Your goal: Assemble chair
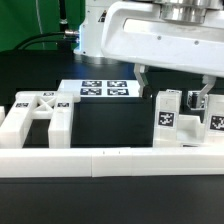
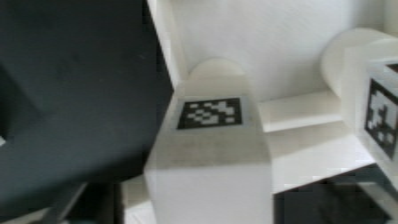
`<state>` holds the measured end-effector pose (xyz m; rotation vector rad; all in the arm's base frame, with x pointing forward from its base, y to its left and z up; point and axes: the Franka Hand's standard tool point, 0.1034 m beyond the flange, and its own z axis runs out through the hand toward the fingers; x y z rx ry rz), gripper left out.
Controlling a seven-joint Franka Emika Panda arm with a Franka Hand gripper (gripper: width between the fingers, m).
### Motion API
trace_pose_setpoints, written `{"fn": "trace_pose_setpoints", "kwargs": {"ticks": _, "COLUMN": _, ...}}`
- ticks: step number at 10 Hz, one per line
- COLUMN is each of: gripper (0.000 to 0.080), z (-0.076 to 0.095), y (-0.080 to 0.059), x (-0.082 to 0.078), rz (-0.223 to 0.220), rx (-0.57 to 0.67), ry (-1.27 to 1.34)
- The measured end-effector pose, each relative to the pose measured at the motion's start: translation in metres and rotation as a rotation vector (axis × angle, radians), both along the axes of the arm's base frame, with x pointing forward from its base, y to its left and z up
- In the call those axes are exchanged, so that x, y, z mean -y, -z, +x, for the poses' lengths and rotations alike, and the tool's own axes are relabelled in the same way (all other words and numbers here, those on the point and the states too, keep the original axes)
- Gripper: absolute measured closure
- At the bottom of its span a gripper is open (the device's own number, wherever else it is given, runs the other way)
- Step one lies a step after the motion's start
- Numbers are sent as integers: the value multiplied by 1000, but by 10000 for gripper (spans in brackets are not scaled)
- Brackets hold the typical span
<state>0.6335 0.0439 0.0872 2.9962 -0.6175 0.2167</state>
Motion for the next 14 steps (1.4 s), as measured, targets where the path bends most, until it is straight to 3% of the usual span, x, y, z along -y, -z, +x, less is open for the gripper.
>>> {"fn": "trace_pose_setpoints", "kwargs": {"ticks": 1, "gripper": 169, "z": -1, "y": -6, "x": 1, "rz": 0, "rx": 7, "ry": -48}}
{"fn": "trace_pose_setpoints", "kwargs": {"ticks": 2, "gripper": 155, "z": -6, "y": -13, "x": 2, "rz": 4, "rx": 15, "ry": -103}}
{"fn": "trace_pose_setpoints", "kwargs": {"ticks": 4, "gripper": 151, "z": -15, "y": -16, "x": 1, "rz": 32, "rx": 81, "ry": -78}}
{"fn": "trace_pose_setpoints", "kwargs": {"ticks": 9, "gripper": 151, "z": -15, "y": -15, "x": 0, "rz": 26, "rx": 91, "ry": -87}}
{"fn": "trace_pose_setpoints", "kwargs": {"ticks": 12, "gripper": 151, "z": -33, "y": 5, "x": -7, "rz": 10, "rx": 134, "ry": -105}}
{"fn": "trace_pose_setpoints", "kwargs": {"ticks": 14, "gripper": 151, "z": -39, "y": 32, "x": -11, "rz": -14, "rx": 149, "ry": -111}}
